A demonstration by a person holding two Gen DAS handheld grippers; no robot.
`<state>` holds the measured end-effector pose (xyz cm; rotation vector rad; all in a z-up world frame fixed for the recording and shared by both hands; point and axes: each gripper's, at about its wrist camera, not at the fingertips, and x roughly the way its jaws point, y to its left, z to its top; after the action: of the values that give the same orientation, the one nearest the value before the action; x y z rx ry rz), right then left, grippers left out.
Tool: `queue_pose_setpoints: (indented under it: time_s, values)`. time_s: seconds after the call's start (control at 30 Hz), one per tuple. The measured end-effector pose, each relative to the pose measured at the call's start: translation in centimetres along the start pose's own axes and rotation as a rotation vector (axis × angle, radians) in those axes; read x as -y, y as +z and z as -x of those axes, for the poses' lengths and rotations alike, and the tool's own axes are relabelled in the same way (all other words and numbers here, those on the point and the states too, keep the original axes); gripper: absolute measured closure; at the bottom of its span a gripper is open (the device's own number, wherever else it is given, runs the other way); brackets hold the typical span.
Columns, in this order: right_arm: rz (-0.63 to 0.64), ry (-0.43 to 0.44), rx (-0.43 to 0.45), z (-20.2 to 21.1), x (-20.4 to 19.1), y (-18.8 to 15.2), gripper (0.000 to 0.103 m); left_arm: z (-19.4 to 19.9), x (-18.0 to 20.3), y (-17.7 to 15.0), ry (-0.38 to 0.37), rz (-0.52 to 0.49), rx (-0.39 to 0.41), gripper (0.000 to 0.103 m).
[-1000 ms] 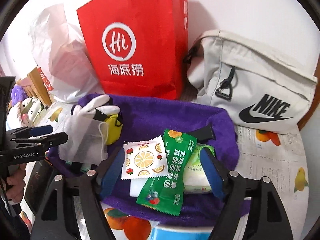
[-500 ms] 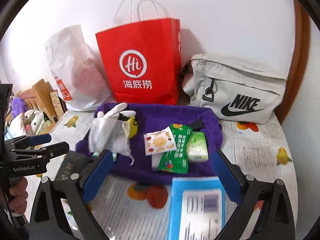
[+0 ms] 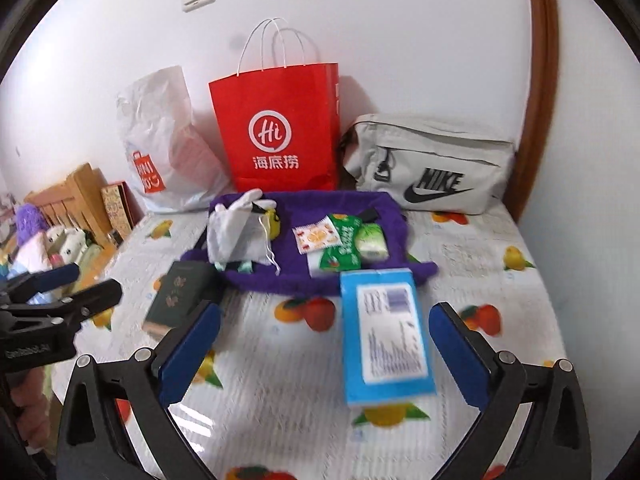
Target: Organize soft objects
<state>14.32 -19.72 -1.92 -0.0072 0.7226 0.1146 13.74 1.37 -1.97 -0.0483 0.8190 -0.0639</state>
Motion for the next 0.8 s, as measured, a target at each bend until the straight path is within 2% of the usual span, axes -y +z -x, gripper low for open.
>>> queue_pose_setpoints:
  time_s: [0.07, 0.47, 0.8]
  values:
    - [-0.003, -0.026, 0.016, 1.4, 0.0, -1.0, 0.0, 1.0, 0.1, -1.0, -0.001, 0.001, 0.008, 0.011]
    - [-0.036, -0.058, 0.064, 7.8, 0.0, -5.9, 0.0, 5.4, 0.9, -5.7, 0.018, 0.002, 0.05, 0.011]
    - [-0.035, -0.053, 0.094, 10.1, -0.4, -7.5, 0.0, 7.0, 1.5, -7.7, 0.034, -0.007, 0.068, 0.011]
